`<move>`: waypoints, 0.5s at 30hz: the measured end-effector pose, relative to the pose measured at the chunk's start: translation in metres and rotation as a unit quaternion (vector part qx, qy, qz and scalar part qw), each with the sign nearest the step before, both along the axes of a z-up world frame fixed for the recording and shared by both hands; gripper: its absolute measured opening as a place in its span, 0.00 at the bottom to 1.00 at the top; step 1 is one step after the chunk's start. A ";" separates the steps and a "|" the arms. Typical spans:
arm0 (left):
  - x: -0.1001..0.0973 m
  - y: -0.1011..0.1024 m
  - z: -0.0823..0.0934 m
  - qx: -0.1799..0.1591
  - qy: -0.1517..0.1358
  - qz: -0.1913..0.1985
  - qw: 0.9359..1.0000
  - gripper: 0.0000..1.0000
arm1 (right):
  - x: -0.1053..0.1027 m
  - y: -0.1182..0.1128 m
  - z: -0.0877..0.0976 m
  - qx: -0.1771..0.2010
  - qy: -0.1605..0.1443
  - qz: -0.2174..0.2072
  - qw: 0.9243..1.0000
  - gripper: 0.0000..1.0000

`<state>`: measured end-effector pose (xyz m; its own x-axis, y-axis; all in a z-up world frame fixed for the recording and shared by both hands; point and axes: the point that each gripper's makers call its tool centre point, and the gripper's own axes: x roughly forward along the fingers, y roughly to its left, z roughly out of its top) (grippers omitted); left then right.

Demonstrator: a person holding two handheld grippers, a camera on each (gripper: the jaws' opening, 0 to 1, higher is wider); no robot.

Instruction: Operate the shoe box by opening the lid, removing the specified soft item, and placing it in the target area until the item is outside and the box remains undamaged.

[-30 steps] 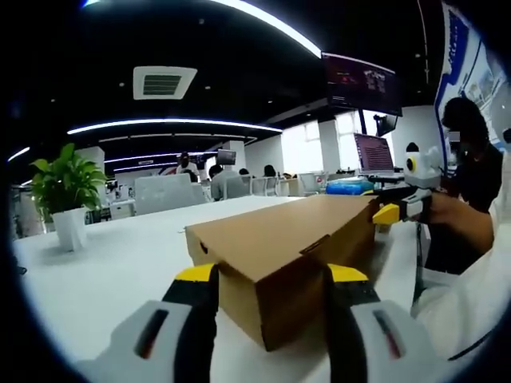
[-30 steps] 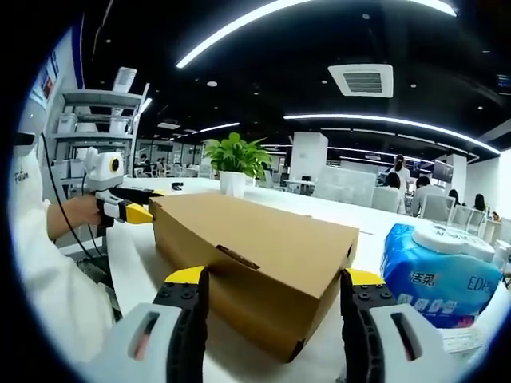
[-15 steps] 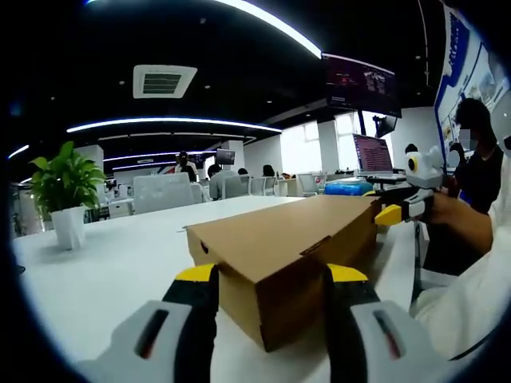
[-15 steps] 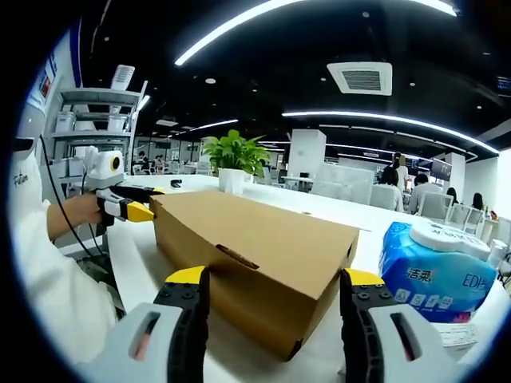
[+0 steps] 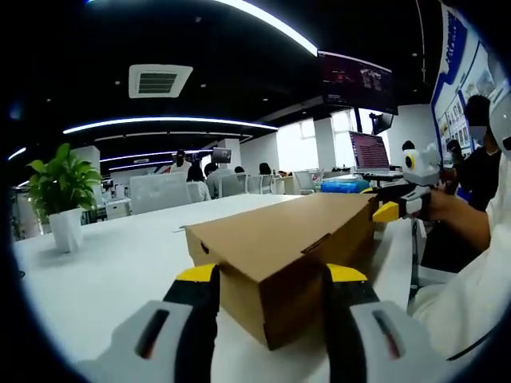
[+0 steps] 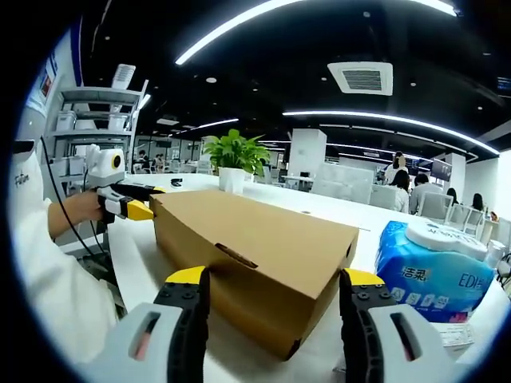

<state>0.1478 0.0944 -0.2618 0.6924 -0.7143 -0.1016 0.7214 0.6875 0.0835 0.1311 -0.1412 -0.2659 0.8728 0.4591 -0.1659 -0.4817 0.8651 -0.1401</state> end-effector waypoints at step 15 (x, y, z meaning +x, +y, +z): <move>0.001 0.000 -0.001 0.005 -0.009 -0.003 1.000 0.51 | -0.001 -0.001 0.000 -0.002 0.000 -0.001 1.000 0.66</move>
